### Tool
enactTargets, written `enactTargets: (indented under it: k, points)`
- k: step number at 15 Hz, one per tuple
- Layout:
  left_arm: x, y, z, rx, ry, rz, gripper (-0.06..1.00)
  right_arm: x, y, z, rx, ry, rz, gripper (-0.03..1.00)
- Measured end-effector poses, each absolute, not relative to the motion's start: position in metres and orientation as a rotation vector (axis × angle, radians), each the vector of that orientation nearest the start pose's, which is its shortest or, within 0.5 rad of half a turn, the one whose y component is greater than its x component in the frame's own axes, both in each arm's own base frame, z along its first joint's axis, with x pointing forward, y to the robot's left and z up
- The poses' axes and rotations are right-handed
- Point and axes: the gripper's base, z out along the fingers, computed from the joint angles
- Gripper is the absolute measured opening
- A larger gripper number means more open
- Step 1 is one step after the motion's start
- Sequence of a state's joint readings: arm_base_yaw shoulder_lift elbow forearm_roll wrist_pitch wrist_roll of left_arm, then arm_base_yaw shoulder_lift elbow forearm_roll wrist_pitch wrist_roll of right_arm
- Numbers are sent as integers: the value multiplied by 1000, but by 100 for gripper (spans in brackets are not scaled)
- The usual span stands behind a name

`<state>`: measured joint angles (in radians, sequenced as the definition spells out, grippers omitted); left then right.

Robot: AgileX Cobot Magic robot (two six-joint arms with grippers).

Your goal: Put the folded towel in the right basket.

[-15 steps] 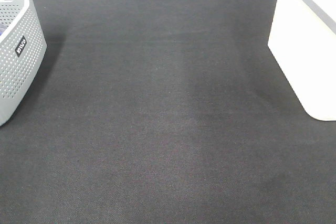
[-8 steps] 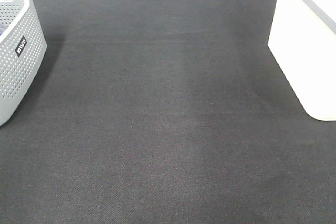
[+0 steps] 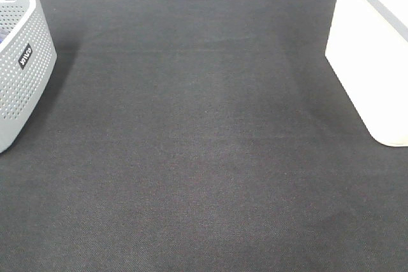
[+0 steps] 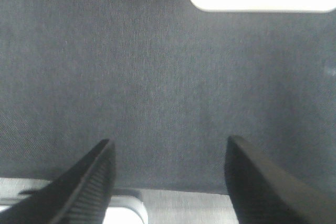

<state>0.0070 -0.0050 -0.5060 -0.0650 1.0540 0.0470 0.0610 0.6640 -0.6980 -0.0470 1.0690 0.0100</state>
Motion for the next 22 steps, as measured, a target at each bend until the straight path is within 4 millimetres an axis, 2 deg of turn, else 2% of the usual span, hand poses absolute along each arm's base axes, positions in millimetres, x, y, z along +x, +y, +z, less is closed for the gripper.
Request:
enactTargets:
  k: [4, 10, 22]
  points:
    - [-6, -5, 280, 44, 2025, -43, 87, 55, 0, 283, -80, 2346, -25, 58]
    - [-6, -5, 280, 44, 2025, -43, 87, -4, -1, 280, -92, 2037, 9, 58]
    - [-6, -5, 280, 44, 2025, -43, 87, -6, 0, 279, -99, 2028, 19, 58]
